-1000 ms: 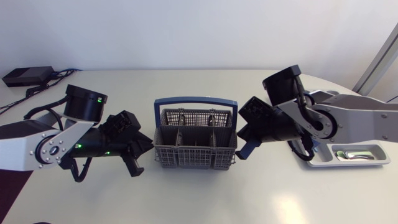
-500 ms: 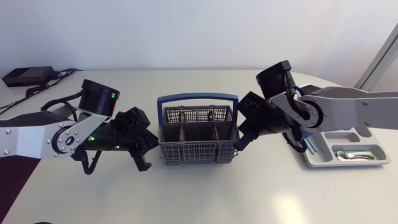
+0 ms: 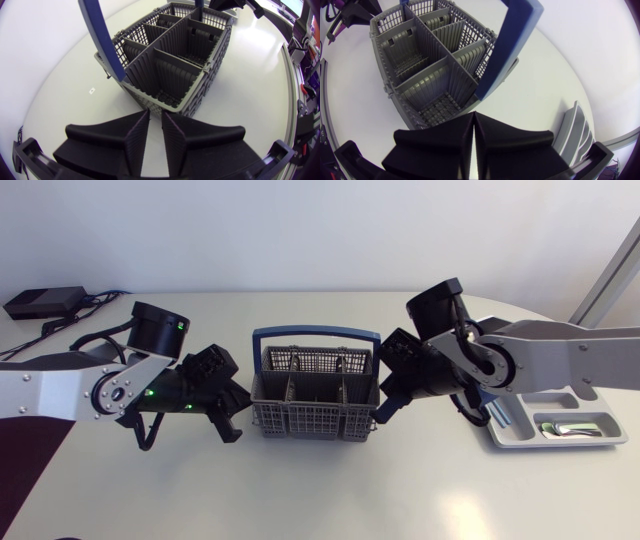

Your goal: Sort the cutlery from the basket into the organizer compartments.

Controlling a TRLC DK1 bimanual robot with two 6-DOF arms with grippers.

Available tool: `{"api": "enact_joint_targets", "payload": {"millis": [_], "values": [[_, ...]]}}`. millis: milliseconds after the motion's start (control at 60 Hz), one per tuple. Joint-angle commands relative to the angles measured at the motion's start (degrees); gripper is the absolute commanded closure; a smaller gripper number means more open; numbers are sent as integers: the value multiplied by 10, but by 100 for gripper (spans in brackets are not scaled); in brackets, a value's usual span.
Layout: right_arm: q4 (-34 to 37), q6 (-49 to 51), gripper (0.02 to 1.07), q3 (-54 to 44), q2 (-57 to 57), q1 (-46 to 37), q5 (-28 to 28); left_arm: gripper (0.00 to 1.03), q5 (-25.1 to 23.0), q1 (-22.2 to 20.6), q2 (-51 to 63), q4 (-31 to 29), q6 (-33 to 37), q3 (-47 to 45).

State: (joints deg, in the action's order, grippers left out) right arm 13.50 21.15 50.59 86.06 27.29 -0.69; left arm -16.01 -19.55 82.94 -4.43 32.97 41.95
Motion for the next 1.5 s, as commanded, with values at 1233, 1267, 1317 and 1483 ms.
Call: {"api": "enact_joint_targets", "payload": {"millis": [1233, 1267, 1317, 1483], "values": [[-1, 2, 20, -73, -121, -114, -41, 45, -15, 96, -158, -40, -6, -38], [0, 5, 8, -78, -138, -116, -48, 31, -14, 101, -168, -46, -7, -40], [7, 8, 6, -83, -157, -117, -48, 14, -14, 107, -181, -52, -12, -41], [19, 16, 6, -103, -242, -121, -60, 3, 21, 113, -290, -63, -70, -50]]}}
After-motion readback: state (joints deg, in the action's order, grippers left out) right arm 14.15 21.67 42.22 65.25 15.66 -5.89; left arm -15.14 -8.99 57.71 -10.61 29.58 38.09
